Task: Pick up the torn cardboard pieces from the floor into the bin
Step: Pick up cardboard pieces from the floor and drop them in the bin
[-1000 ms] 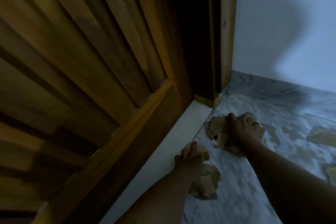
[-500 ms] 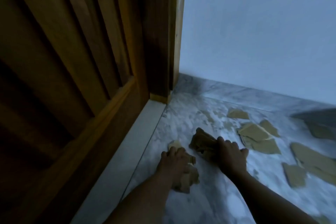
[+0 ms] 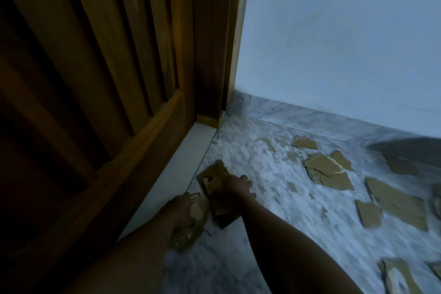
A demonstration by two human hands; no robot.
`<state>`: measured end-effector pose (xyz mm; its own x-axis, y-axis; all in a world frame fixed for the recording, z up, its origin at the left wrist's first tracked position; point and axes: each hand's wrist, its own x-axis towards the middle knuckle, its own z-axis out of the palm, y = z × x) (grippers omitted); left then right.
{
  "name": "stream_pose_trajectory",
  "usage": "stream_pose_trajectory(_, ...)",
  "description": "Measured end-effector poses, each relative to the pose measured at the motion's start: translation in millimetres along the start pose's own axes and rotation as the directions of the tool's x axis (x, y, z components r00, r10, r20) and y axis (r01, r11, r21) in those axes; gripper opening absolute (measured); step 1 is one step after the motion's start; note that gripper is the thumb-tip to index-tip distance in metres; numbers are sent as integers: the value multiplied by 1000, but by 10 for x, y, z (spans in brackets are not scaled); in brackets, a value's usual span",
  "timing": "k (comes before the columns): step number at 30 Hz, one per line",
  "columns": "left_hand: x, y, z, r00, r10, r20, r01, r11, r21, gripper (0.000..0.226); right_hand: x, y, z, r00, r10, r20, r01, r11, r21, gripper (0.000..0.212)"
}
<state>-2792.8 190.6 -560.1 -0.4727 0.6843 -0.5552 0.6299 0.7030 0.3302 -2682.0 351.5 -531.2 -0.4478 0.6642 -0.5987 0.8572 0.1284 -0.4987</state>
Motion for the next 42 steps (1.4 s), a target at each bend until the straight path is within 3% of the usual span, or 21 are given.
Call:
stream_pose_trajectory(6,-122,49,-70,998,-58,-25,58,998,9,71,77,50,128,1000,3,27,-8,984,178,50)
stream_pose_trajectory(7,-151,82,-96,998,-63,-19,63,998,8,71,61,60,129,1000,12,23,-17,980,197,59)
stream_pose_trajectory(10,-191,155,-174,999,-53,2,53,997,50,66,-143,80,97,998,48,51,-62,946,319,112)
stream_pose_trajectory(11,-185,198,-201,999,-37,9,37,998,53,64,-201,128,71,998,37,52,-54,930,363,115)
stream_pose_trajectory(14,-141,392,-219,999,7,42,-9,1000,30,73,-290,398,-78,999,32,28,-41,909,415,82)
stream_pose_trajectory(18,-58,822,-67,995,77,68,-75,997,-25,74,-436,881,-403,993,98,-65,-50,852,521,70)
stream_pose_trajectory(20,25,1103,62,988,130,83,-126,991,-55,70,-538,1216,-674,980,166,-110,-91,865,493,65)
stream_pose_trajectory(22,69,1486,216,975,193,107,-187,980,-60,73,-660,1637,-962,939,286,-192,-179,882,437,83)
stream_pose_trajectory(24,86,1870,372,953,266,145,-262,964,-48,77,-809,2105,-1208,835,476,-278,-367,856,363,95)
stream_pose_trajectory(27,114,2324,621,916,357,182,-361,933,-11,88,-1144,2741,-1428,643,684,-345,-592,729,342,80)
stream_pose_trajectory(29,121,2550,790,900,372,225,-386,922,19,94,-1260,3072,-1474,607,745,-275,-607,658,445,81)
stream_pose_trajectory(32,151,2721,972,895,378,238,-402,914,60,93,-1174,3254,-1515,687,689,-232,-542,698,469,76)
stream_pose_trajectory(35,233,2789,1045,934,311,176,-323,946,41,95,-1059,3183,-1649,783,573,-244,-489,808,329,48)
stream_pose_trajectory(37,280,2891,1045,957,272,102,-277,960,40,90,-935,3087,-1793,822,498,-277,-439,863,248,42)
stream_pose_trajectory(41,459,3207,1020,950,310,40,-312,939,142,82,-748,2925,-2099,890,376,-257,-316,916,246,94)
stream_pose_trajectory(42,510,3321,1020,944,327,32,-328,932,152,85,-732,2980,-2150,892,375,-251,-316,916,247,97)
